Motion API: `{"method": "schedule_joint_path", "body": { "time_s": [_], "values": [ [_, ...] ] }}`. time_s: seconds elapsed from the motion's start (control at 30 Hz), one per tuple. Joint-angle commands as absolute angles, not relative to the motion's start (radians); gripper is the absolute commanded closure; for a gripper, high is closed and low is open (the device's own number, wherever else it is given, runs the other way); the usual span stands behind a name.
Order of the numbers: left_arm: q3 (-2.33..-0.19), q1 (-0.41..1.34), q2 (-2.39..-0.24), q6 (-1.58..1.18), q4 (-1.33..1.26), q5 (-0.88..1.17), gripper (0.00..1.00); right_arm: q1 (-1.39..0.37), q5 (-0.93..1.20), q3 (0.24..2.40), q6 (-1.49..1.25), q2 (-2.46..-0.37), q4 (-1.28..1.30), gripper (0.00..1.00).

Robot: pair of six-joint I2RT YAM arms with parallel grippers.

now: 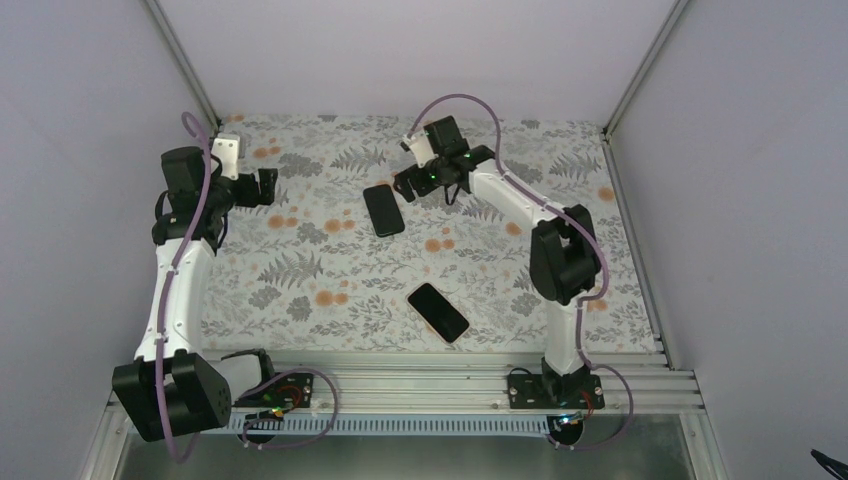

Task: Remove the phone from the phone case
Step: Pick up the phone at the center of the board.

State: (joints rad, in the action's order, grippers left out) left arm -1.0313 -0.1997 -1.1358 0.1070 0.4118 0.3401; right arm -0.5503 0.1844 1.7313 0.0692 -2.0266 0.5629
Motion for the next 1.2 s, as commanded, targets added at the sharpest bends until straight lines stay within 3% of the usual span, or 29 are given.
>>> {"method": "schedule_joint_path", "body": {
  "time_s": [0.0,1.17],
  "values": [
    [-1.019,-0.196,-1.116,0.091,0.386,0.333,0.00,-0.583,0.193,1.807,0.033,-2.107,0.632,0.01],
    [-1.049,-0.196,-1.121,0.059,0.401,0.379,0.00,-0.699,0.148,1.892,-0.057,-2.355,0.642,0.01]
  ]
}}
